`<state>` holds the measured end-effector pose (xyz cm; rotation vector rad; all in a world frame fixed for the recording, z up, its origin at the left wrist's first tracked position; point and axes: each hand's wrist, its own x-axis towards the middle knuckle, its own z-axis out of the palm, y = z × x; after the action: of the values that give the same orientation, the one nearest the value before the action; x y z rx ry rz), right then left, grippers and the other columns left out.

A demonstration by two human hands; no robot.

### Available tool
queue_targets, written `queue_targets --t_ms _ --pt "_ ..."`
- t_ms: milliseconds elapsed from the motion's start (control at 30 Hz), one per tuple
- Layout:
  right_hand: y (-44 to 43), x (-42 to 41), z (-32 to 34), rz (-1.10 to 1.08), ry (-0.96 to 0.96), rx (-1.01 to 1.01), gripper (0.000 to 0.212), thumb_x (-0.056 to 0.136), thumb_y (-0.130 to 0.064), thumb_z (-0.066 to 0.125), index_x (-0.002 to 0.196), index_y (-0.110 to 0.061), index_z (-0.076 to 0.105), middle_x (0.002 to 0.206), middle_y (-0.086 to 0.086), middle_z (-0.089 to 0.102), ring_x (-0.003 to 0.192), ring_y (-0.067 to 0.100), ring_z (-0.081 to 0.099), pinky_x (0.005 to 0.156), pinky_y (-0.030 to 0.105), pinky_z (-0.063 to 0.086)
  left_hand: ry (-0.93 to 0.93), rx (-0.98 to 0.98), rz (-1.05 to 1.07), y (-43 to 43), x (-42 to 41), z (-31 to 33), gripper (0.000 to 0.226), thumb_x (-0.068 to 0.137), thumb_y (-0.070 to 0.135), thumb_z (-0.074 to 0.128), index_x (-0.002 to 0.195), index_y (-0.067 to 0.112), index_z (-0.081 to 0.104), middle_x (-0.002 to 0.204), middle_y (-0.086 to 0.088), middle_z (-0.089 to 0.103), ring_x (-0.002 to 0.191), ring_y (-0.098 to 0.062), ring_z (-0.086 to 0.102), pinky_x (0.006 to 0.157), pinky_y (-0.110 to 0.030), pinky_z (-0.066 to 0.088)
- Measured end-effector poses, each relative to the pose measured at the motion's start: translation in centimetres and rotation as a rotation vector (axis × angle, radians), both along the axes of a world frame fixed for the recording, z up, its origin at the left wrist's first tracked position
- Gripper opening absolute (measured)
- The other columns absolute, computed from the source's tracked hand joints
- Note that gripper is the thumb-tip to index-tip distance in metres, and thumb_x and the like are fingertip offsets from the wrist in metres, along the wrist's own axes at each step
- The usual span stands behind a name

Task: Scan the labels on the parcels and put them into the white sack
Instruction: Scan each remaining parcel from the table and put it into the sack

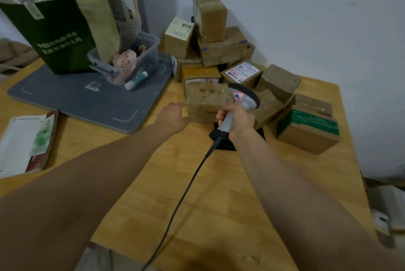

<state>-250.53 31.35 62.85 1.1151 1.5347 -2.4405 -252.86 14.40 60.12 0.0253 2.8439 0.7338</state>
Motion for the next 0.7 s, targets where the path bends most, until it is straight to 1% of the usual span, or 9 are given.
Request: queue_targets --t_ms 67,133,200,267,333,433,500,600,700 --pt "0.6 -0.1 -0.9 -0.022 -0.022 0.021 0.014 0.080 0.002 0.066 0.078 -0.004 0.054 0.045 0.008 0.061 0.039 0.015 0.058 0.044 0.024 0.049 -0.007 -0.050 -0.098 0.8 -2.0 -0.7 0.056 0.089 0.031 0.062 0.139 0.011 0.045 0.133 -0.019 0.049 0.119 -0.033 0.048 0.088 -0.032 0.041" --pt "1.0 -0.7 -1.6 -0.044 -0.036 0.062 0.013 0.080 0.001 0.066 0.078 -0.004 0.055 0.047 0.007 0.062 0.041 0.016 0.059 0.045 0.025 0.050 -0.022 -0.119 -0.206 1.9 -4.9 -1.3 0.065 0.085 0.036 0.066 0.141 0.013 0.041 0.136 -0.018 0.045 0.123 -0.033 0.044 0.096 -0.034 0.039" --pt "1.0 -0.8 -1.7 -0.033 -0.043 0.090 0.014 0.080 0.001 0.066 0.076 -0.004 0.054 0.047 0.007 0.062 0.042 0.016 0.059 0.046 0.026 0.050 -0.037 -0.218 -0.271 2.7 -6.8 -1.7 0.085 0.080 0.042 0.070 0.149 0.016 0.028 0.147 -0.015 0.034 0.134 -0.034 0.033 0.107 -0.038 0.032" --pt "1.0 -1.8 -1.9 -0.036 -0.058 0.107 0.014 0.080 0.000 0.067 0.075 -0.004 0.055 0.046 0.007 0.062 0.040 0.016 0.059 0.044 0.025 0.049 -0.053 -0.311 -0.342 3.8 -9.7 -2.2 0.105 0.075 0.047 0.073 0.153 0.016 0.010 0.157 -0.013 0.018 0.143 -0.034 0.015 0.115 -0.044 0.018" --pt "0.9 -2.6 -2.3 -0.040 -0.064 0.105 0.014 0.079 0.001 0.067 0.074 -0.003 0.055 0.047 0.007 0.062 0.040 0.016 0.059 0.042 0.024 0.049 -0.068 -0.380 -0.407 4.9 -12.1 -2.8 0.118 0.072 0.047 0.075 0.153 0.016 -0.005 0.160 -0.010 0.003 0.147 -0.032 -0.001 0.118 -0.046 0.005" --pt "1.2 -3.3 -3.3 -0.033 -0.075 0.102 0.014 0.079 0.000 0.068 0.076 -0.003 0.055 0.049 0.008 0.063 0.041 0.018 0.060 0.043 0.024 0.048 -0.127 -0.436 -0.459 6.0 -14.6 -3.6 0.132 0.067 0.045 0.081 0.151 0.019 -0.018 0.161 -0.005 -0.012 0.147 -0.027 -0.015 0.118 -0.048 -0.001" --pt "1.5 -3.6 -3.9 -0.041 -0.077 0.100 0.015 0.079 0.000 0.068 0.077 -0.004 0.054 0.049 0.008 0.063 0.041 0.018 0.060 0.043 0.025 0.049 -0.122 -0.498 -0.503 6.2 -15.5 -4.0 0.138 0.061 0.051 0.082 0.150 0.023 -0.020 0.161 -0.004 -0.012 0.147 -0.027 -0.013 0.118 -0.049 0.002" --pt "2.4 -3.6 -4.6 -0.044 -0.078 0.102 0.013 0.079 -0.001 0.068 0.080 -0.003 0.056 0.051 0.008 0.064 0.043 0.018 0.061 0.044 0.025 0.049 -0.092 -0.554 -0.533 5.9 -15.6 -3.9 0.140 0.052 0.062 0.081 0.151 0.028 -0.012 0.156 -0.010 0.005 0.144 -0.034 0.004 0.115 -0.047 0.012" --pt "2.8 -2.9 -4.9 -0.028 -0.095 0.090 0.009 0.078 -0.002 0.069 0.078 -0.001 0.061 0.054 0.009 0.065 0.045 0.018 0.061 0.045 0.025 0.049 -0.119 -0.571 -0.570 4.9 -13.7 -4.5 0.136 0.053 0.063 0.079 0.152 0.026 -0.007 0.151 -0.015 0.012 0.141 -0.038 0.009 0.114 -0.047 0.017"
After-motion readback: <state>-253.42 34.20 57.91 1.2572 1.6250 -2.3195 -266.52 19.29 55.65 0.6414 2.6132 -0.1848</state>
